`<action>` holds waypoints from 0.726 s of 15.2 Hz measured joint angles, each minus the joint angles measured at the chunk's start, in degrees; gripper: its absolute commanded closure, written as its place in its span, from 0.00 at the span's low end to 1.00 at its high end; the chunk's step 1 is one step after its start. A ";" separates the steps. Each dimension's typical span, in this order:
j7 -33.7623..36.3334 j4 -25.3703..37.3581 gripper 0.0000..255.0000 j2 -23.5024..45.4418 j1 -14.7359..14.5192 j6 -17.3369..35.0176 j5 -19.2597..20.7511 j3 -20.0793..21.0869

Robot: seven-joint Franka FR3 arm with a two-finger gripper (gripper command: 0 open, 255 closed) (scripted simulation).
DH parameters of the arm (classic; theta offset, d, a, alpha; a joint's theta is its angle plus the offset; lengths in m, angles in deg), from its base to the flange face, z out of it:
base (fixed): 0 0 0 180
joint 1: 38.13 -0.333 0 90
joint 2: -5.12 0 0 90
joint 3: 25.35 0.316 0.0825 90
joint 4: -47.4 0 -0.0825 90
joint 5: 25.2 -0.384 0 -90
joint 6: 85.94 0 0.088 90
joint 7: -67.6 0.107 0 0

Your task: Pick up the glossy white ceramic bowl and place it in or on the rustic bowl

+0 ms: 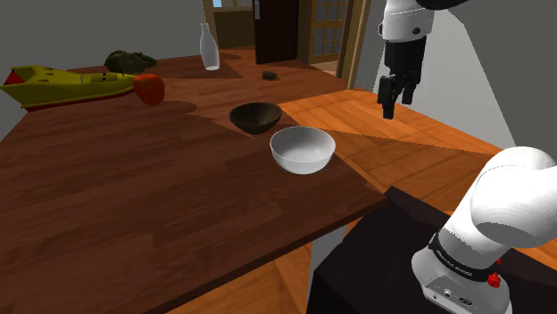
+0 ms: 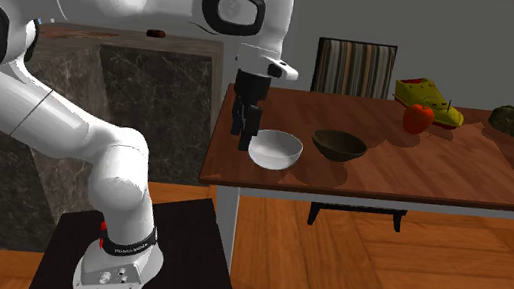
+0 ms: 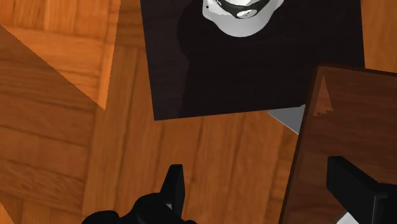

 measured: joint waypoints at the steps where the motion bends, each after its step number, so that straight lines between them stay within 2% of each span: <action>1: 0.00 0.00 0.00 0.00 0.00 0.00 0.00 0.00; 5: -0.63 -0.73 0.00 3.81 -0.76 6.73 -2.72 -1.68; 11: -2.58 -0.06 0.00 12.26 -3.26 18.93 -9.47 -4.14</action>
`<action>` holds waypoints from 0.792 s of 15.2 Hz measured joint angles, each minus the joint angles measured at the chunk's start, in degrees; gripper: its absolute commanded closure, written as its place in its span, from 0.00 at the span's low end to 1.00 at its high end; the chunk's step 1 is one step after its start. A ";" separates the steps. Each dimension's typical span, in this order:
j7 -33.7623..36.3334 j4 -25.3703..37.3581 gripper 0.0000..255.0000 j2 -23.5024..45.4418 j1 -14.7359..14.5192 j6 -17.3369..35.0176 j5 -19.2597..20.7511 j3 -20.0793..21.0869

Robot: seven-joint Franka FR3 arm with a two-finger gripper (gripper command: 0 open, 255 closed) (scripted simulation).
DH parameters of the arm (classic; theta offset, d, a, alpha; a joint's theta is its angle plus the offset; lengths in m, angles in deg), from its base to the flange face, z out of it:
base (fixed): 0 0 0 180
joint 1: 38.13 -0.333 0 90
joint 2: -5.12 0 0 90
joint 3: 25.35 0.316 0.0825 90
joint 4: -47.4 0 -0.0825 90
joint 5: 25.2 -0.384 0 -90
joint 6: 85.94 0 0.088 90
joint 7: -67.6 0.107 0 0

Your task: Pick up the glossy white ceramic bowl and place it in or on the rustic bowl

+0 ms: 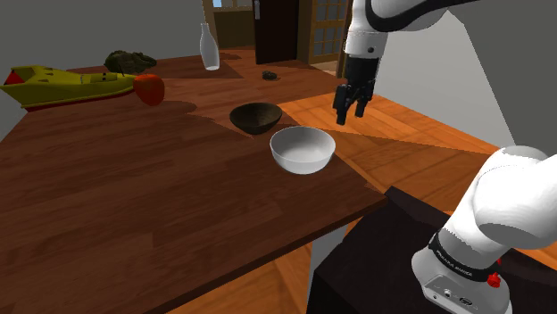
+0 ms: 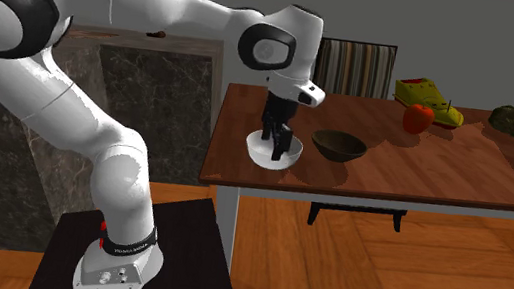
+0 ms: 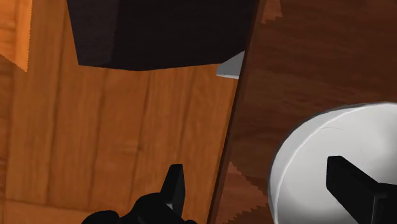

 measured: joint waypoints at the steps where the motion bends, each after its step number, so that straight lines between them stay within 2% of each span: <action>1: -0.38 0.12 0.00 1.58 -0.59 2.18 -1.39 -0.26; 6: -4.24 1.12 0.00 8.00 -2.61 10.47 -7.14 -2.56; 12: -4.94 -1.48 0.00 10.39 -3.39 15.84 -8.65 -2.30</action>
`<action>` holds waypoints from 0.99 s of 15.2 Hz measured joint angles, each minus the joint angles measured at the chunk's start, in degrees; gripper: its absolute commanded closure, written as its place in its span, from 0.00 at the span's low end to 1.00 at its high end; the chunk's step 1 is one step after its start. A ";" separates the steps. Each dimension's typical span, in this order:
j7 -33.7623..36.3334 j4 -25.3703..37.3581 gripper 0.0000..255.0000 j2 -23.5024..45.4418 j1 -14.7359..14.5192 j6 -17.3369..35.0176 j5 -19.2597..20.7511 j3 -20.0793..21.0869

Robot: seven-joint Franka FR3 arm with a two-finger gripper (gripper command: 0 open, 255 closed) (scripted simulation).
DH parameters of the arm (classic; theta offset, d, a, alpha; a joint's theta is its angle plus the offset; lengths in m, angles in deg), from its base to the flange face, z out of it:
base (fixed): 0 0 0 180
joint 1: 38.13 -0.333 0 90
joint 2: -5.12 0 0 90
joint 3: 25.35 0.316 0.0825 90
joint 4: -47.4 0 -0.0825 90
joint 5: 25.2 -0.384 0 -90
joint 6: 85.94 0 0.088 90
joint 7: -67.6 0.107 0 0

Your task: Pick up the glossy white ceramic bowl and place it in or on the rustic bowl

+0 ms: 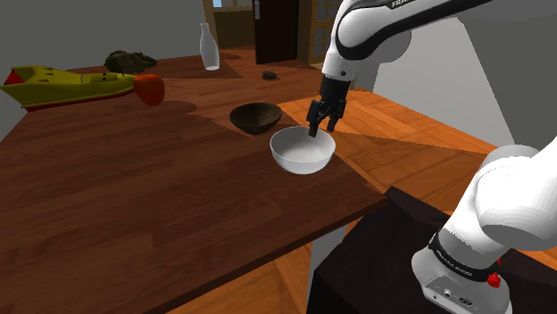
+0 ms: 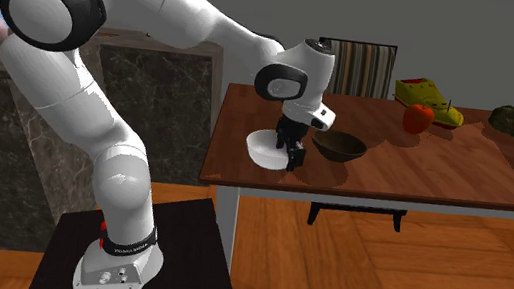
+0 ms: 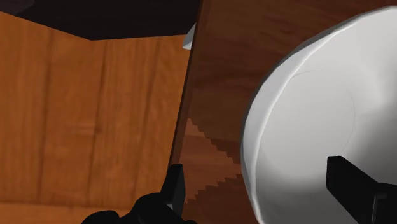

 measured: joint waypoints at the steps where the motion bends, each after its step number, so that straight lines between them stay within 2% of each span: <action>1: -0.04 -0.25 0.00 0.40 -0.11 0.67 -0.16 0.07; 7: -0.10 -0.87 0.00 0.43 -0.17 1.35 -0.27 0.13; 8: -0.10 -0.87 1.00 0.43 -0.17 1.35 -0.27 0.13; 15: -0.10 -0.86 1.00 0.42 -0.17 1.35 -0.28 0.13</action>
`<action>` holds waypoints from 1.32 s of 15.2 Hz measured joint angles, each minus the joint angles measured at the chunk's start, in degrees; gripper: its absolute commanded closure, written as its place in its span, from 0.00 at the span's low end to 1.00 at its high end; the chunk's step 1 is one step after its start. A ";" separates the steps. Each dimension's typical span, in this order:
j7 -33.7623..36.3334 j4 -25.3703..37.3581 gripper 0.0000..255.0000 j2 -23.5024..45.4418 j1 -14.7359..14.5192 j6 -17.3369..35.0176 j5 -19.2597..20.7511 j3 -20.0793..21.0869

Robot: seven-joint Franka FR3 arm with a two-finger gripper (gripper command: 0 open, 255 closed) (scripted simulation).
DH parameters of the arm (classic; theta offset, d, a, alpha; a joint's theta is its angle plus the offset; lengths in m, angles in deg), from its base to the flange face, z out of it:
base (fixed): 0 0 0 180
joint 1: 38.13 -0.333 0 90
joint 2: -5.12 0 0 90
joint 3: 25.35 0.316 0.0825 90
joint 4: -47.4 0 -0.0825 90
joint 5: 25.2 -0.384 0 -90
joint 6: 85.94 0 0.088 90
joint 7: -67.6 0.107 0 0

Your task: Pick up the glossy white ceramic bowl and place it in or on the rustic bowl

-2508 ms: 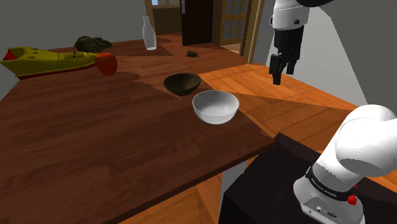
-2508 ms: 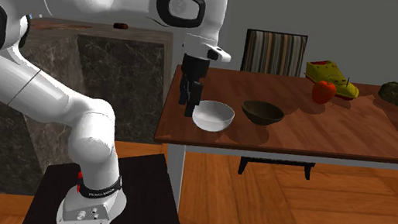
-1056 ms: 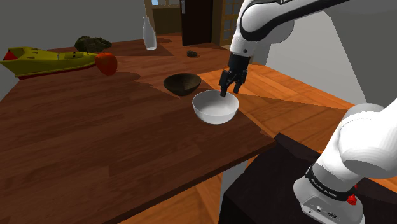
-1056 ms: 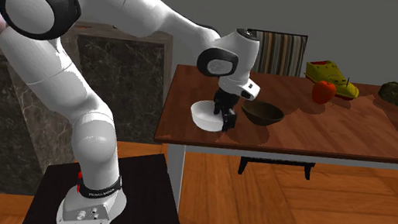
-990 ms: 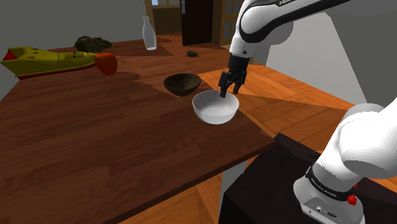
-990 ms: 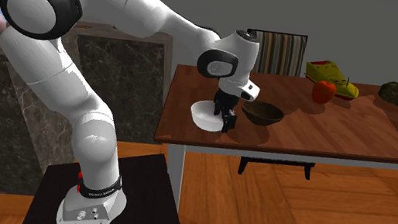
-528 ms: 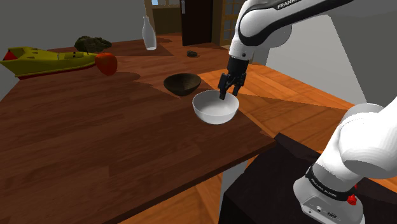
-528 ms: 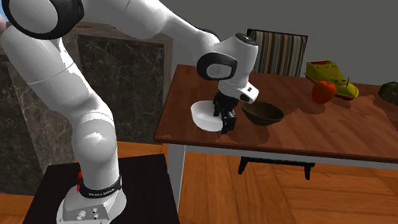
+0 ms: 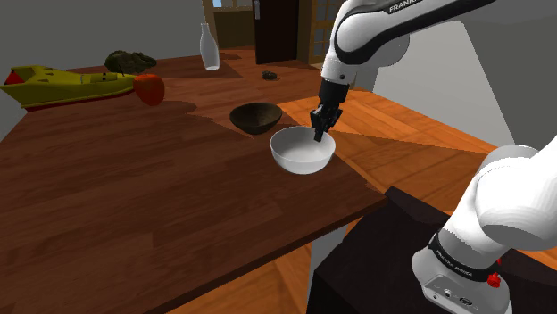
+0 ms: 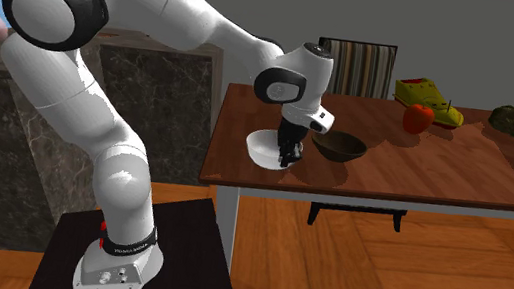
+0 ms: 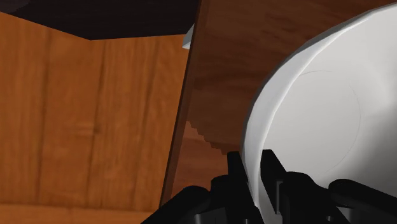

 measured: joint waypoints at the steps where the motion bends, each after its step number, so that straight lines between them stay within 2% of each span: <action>1: 0.00 0.00 1.00 0.00 0.00 0.00 0.00 0.00; 5: 0.27 0.63 1.00 -0.35 0.04 -0.97 0.15 0.05; 20: 2.99 9.96 1.00 -2.68 0.25 -12.35 1.29 0.31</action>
